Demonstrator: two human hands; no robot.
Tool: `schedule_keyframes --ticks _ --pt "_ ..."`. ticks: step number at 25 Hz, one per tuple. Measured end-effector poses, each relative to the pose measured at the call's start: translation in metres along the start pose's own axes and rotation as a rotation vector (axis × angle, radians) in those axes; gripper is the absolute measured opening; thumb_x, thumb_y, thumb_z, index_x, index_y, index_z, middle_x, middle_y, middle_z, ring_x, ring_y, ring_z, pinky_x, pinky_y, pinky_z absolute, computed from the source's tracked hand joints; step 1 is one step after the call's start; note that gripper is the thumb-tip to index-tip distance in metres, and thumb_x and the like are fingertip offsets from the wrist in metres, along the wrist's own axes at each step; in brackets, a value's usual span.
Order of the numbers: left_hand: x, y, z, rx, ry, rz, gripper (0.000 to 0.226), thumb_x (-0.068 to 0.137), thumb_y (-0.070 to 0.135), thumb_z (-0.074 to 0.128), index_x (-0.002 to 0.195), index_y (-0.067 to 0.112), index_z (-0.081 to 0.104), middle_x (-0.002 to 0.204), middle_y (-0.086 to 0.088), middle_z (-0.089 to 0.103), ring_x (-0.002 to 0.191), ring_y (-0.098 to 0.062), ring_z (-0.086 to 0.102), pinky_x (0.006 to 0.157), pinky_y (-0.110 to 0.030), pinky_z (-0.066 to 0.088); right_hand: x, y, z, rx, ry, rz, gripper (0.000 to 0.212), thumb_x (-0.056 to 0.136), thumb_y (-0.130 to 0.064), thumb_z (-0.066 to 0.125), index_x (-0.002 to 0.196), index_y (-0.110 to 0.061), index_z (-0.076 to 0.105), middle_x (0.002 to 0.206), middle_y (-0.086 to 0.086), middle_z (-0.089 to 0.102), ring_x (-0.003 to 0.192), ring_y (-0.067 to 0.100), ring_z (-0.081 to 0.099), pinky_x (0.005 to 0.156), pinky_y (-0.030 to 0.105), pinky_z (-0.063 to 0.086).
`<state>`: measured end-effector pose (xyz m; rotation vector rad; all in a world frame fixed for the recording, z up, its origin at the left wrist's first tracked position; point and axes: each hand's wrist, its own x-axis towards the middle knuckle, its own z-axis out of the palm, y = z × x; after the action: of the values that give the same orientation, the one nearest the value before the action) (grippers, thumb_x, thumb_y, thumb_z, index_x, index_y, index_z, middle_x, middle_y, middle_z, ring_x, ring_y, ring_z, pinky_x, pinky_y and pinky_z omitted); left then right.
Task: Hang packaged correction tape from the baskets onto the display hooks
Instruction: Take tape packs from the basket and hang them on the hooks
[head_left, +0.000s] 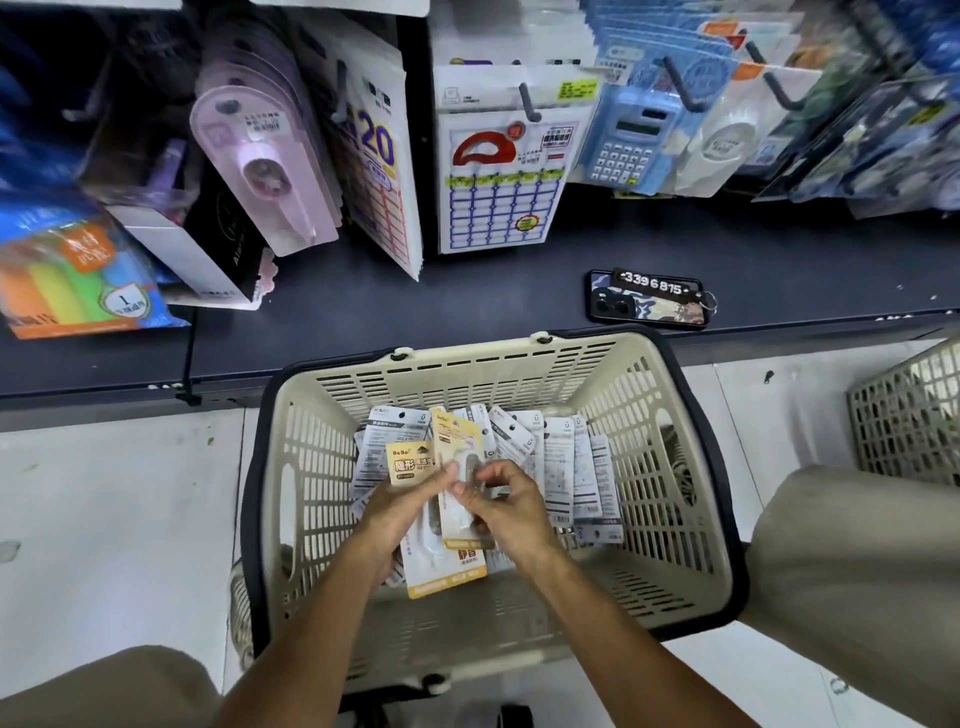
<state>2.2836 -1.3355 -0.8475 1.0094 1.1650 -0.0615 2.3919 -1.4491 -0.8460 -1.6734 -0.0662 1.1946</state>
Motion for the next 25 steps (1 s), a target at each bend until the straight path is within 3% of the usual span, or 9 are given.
schedule_keyframes --ticks 3,6,8,12,15,18,22,23,25 --pt "0.007 -0.005 -0.011 0.014 0.102 0.005 0.049 0.058 0.042 0.094 0.102 0.027 0.078 0.096 0.007 0.081 0.097 -0.021 0.075 0.089 -0.041 0.057 0.004 -0.001 -0.012 0.064 -0.144 0.046 0.009 0.097 -0.011 0.064 0.104 -0.007 0.069 0.096 0.010 0.069 0.073 0.017 0.067 0.064 0.029 0.060" --pt "0.011 -0.008 -0.013 -0.005 0.177 -0.030 0.032 0.069 0.017 0.090 0.098 0.023 0.078 0.091 0.004 0.081 0.085 -0.021 0.078 0.082 -0.039 0.061 0.022 0.002 -0.021 0.142 0.157 0.209 0.009 0.098 -0.006 0.061 0.103 -0.006 0.068 0.090 0.014 0.072 0.068 0.023 0.068 0.060 0.033 0.060" --pt "0.012 -0.010 -0.008 0.015 0.202 -0.018 0.033 0.070 0.014 0.089 0.100 0.022 0.077 0.090 0.007 0.080 0.087 -0.018 0.076 0.080 -0.034 0.058 0.037 0.010 -0.024 -0.052 0.365 0.307 0.012 0.092 -0.012 0.067 0.103 -0.009 0.065 0.094 0.013 0.073 0.077 0.025 0.068 0.061 0.035 0.057" --pt "0.014 -0.017 -0.002 0.007 0.223 -0.019 0.031 0.073 0.011 0.088 0.099 0.021 0.075 0.080 0.015 0.078 0.082 -0.010 0.073 0.068 -0.026 0.054 0.060 0.020 -0.014 -0.065 0.310 0.353 0.006 0.094 -0.017 0.067 0.098 -0.013 0.068 0.098 0.010 0.075 0.078 0.020 0.069 0.057 0.025 0.053" --pt "0.018 -0.019 -0.013 -0.001 0.254 -0.009 0.030 0.072 0.008 0.088 0.095 0.022 0.074 0.081 0.012 0.080 0.072 -0.009 0.076 0.058 -0.023 0.053 0.068 0.020 -0.014 -0.210 0.366 0.243 0.006 0.094 -0.012 0.065 0.092 -0.013 0.070 0.102 0.009 0.075 0.091 0.027 0.070 0.078 0.033 0.058" --pt "0.018 -0.012 -0.018 0.030 0.270 0.013 0.040 0.071 0.005 0.089 0.105 0.018 0.074 0.089 0.007 0.080 0.079 -0.011 0.076 0.070 -0.032 0.059 0.050 0.006 -0.030 -0.145 0.392 0.031 0.020 0.091 -0.002 0.065 0.076 -0.015 0.063 0.089 0.003 0.069 0.081 0.025 0.066 0.069 0.033 0.058" --pt "0.008 0.017 0.001 0.031 0.206 0.064 0.052 0.069 0.006 0.090 0.115 0.013 0.067 0.099 0.005 0.077 0.105 -0.023 0.071 0.099 -0.042 0.053 0.015 -0.032 -0.054 0.025 0.194 -0.175 0.020 0.086 0.003 0.067 0.070 0.004 0.055 0.097 0.021 0.066 0.088 0.023 0.062 0.075 0.027 0.053" --pt "0.003 0.027 0.010 0.020 0.178 0.084 0.056 0.068 0.008 0.091 0.118 0.012 0.065 0.101 0.004 0.077 0.107 -0.023 0.070 0.099 -0.042 0.053 0.006 -0.044 -0.056 0.050 0.093 -0.189 0.016 0.088 0.002 0.065 0.072 0.001 0.063 0.104 0.015 0.070 0.095 0.024 0.065 0.079 0.027 0.054" --pt "-0.010 0.042 0.025 0.001 0.123 0.142 0.056 0.065 0.009 0.093 0.114 0.015 0.066 0.095 0.006 0.080 0.101 -0.018 0.072 0.081 -0.031 0.057 -0.011 -0.066 -0.060 0.024 -0.065 -0.229 0.027 0.088 0.007 0.062 0.089 -0.016 0.077 0.114 0.005 0.072 0.102 0.020 0.066 0.077 0.027 0.057"
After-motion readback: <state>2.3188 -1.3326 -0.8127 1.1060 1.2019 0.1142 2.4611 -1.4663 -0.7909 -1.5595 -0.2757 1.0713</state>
